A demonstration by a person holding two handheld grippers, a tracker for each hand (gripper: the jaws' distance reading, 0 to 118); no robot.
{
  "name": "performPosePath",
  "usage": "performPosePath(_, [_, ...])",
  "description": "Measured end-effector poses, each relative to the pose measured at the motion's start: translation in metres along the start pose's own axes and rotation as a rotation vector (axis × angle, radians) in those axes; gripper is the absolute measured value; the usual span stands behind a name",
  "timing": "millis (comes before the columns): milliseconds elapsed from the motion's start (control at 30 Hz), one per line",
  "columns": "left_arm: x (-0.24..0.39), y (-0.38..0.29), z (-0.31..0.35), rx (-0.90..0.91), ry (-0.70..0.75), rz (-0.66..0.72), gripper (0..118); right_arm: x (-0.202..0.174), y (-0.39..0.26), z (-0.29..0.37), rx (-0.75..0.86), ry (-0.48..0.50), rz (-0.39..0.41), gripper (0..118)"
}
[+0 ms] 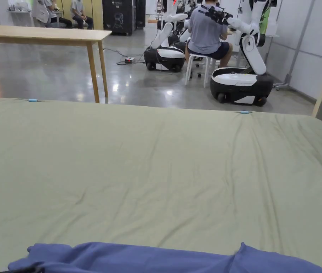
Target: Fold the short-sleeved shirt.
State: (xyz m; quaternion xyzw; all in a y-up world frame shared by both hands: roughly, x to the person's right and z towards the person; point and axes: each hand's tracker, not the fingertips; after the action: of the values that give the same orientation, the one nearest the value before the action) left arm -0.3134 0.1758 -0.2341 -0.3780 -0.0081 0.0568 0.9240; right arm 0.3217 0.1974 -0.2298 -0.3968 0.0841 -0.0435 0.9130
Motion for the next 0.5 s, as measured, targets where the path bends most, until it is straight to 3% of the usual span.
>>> performPosePath(33, [-0.002,0.000,-0.001,-0.003,-0.006,0.006,118,0.001,0.002,-0.001,-0.018,-0.026,-0.001,82])
performPosePath(67, [-0.004,0.000,0.004,0.028,-0.019,0.027,114,0.001,0.002,-0.002,-0.014,-0.033,-0.004,116])
performPosePath(200, [0.005,0.016,0.018,0.093,-0.001,0.053,112,-0.011,0.021,0.011,0.091,-0.051,-0.025,113])
performPosePath(267, [0.030,0.030,0.038,0.173,-0.008,0.029,101,-0.040,0.029,0.030,0.224,-0.081,0.013,100])
performPosePath(300, [0.039,0.036,0.043,0.205,-0.012,0.019,93,-0.054,0.034,0.035,0.275,-0.103,0.035,84])
performPosePath(367, [0.067,0.045,0.057,0.293,-0.023,0.015,48,-0.087,0.041,0.045,0.407,-0.147,0.073,25])
performPosePath(400, [0.081,0.049,0.062,0.328,-0.023,0.004,11,-0.098,0.044,0.043,0.474,-0.163,0.084,8])
performPosePath(433, [0.096,0.051,0.068,0.379,-0.005,-0.006,0,-0.114,0.045,0.045,0.531,-0.177,0.080,6])
performPosePath(500, [0.116,0.047,0.072,0.507,0.054,-0.022,0,-0.140,0.044,0.048,0.600,-0.165,0.076,3])
